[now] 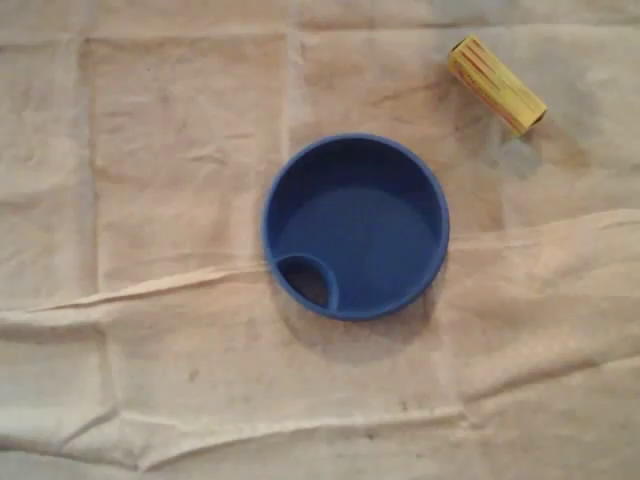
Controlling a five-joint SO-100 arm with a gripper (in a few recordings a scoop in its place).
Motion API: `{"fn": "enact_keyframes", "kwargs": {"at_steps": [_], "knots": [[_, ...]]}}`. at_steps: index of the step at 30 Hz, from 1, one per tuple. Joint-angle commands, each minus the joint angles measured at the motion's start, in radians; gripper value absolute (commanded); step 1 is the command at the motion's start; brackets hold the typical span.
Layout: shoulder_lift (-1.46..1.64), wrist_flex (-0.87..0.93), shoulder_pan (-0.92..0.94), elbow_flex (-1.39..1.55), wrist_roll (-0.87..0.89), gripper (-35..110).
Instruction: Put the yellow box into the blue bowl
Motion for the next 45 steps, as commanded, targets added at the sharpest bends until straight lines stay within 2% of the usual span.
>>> {"fn": "enact_keyframes", "kwargs": {"at_steps": [1,6,13,32,45], "knots": [[0.034,-0.009,-0.006,-0.006,0.011,0],[0.003,-0.011,-0.008,-0.011,0.011,0],[-0.249,-0.012,-0.008,-0.072,0.018,0],[-1.022,0.005,-0.008,-0.578,0.031,0],[-1.33,0.005,-0.009,-0.715,0.345,0]]}}
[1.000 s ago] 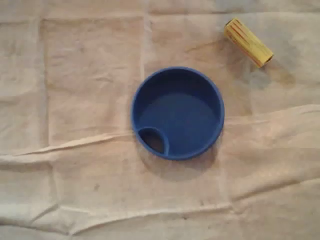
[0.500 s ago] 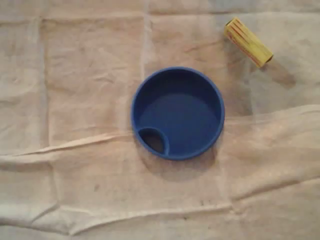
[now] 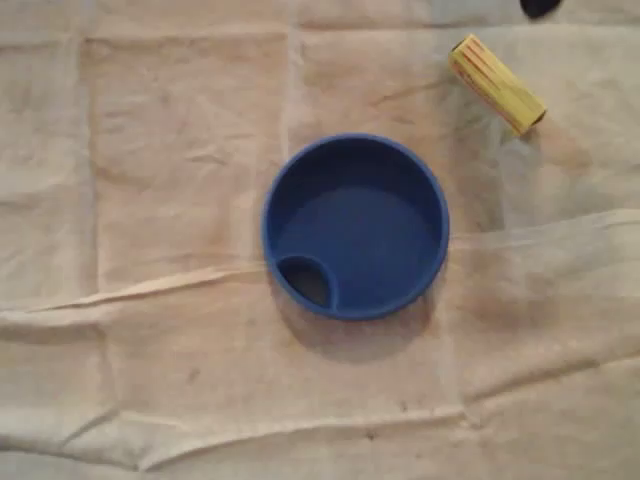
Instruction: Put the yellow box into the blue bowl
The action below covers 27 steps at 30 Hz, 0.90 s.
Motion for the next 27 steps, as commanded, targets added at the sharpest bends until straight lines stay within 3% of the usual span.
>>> {"fn": "enact_keyframes", "kwargs": {"at_steps": [1,16,27], "knots": [[-0.044,-0.003,-0.008,-0.086,0.089,0],[-0.293,-0.015,-0.003,-0.193,0.532,0],[-0.314,-0.006,0.006,-0.193,0.566,6]]}}
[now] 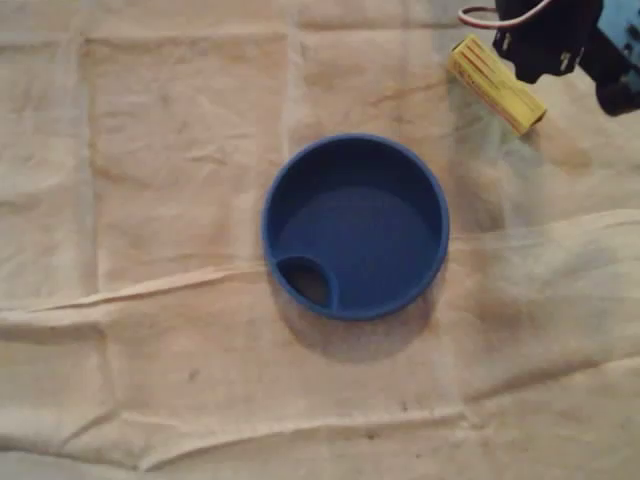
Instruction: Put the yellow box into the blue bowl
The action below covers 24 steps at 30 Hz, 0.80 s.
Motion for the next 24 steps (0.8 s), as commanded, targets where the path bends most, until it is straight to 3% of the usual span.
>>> {"fn": "enact_keyframes", "kwargs": {"at_steps": [1,12,24], "knots": [[0.014,-0.003,0.006,-0.049,0.011,9],[0.014,0.003,0.006,-0.037,0.224,38],[-0.014,-0.015,-0.008,0.137,0.233,40]]}}
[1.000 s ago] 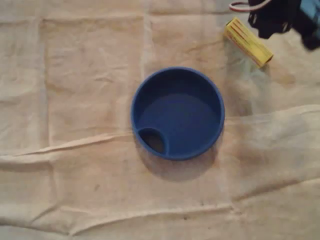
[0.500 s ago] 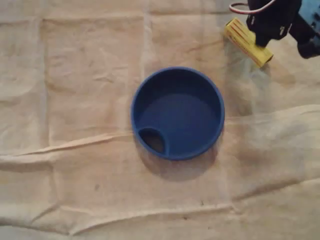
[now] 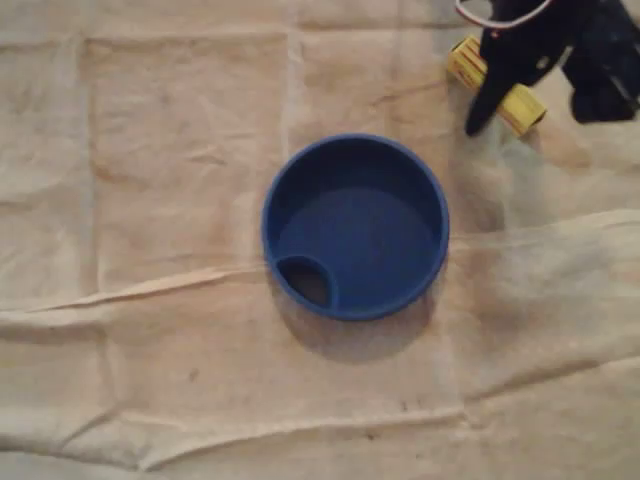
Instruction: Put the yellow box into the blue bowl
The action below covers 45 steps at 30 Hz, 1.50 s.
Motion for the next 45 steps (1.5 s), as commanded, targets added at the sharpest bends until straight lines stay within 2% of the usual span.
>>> {"fn": "enact_keyframes", "kwargs": {"at_steps": [1,11,27,45], "knots": [[-0.02,-0.014,-0.006,-0.014,0.008,40],[-0.172,-0.037,-0.006,-0.015,0.021,40],[-0.222,-0.129,-0.11,-0.015,0.025,40],[-0.327,-0.222,-0.104,-0.017,0.025,40]]}}
